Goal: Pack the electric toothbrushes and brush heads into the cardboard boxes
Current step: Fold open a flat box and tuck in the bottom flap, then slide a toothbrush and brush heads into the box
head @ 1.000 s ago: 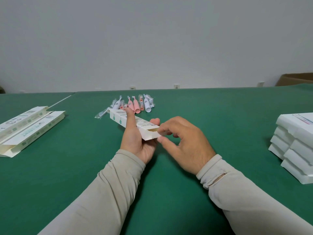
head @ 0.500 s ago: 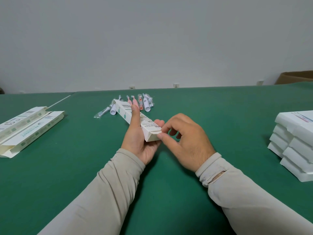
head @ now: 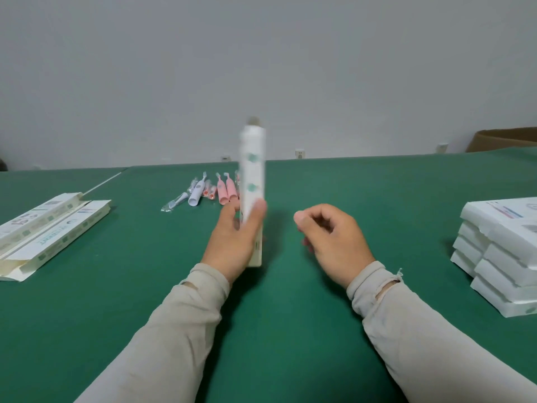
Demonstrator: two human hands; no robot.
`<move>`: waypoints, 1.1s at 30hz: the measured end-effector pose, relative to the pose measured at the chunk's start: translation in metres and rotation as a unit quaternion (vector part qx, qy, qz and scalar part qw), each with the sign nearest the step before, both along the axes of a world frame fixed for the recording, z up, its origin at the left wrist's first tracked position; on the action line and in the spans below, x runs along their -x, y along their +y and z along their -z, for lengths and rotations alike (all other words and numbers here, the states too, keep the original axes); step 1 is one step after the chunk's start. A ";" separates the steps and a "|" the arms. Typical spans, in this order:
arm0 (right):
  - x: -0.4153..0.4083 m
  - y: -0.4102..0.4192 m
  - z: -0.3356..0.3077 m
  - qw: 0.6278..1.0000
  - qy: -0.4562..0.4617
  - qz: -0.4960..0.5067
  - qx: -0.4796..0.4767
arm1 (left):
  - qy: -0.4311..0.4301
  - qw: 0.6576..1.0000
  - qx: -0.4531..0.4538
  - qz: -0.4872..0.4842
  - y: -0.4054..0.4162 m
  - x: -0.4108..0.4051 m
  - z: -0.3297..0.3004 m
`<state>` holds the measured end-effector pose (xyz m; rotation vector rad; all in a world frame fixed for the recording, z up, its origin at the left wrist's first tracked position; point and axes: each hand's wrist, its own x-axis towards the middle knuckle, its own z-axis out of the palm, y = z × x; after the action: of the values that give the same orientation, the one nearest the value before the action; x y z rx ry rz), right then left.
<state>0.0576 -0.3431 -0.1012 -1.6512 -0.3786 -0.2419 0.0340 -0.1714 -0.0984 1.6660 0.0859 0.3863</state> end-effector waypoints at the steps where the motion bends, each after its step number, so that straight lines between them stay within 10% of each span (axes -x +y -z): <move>1: -0.002 -0.002 -0.001 0.999 0.028 0.020 -0.034 | -0.020 0.989 -0.147 -0.011 0.011 -0.001 0.003; 7: -0.011 -0.008 -0.007 0.987 0.060 0.093 -0.114 | 0.023 0.877 -0.479 -0.038 0.066 -0.009 0.010; 15: -0.009 -0.015 0.002 0.947 -0.188 0.127 0.228 | 0.002 0.882 -0.471 -0.027 0.071 -0.003 0.007; 26: -0.004 -0.016 -0.016 0.906 -0.307 0.125 0.263 | -0.018 0.884 -0.465 -0.039 0.075 0.003 0.011; 33: -0.010 -0.019 -0.003 0.947 -0.162 0.059 0.270 | -0.008 0.879 -0.476 -0.033 0.075 0.006 0.013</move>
<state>0.0675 -0.3625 -0.0984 -2.1844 -0.6359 -0.5408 0.0277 -0.0968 -0.1110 2.6416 -0.0808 0.5394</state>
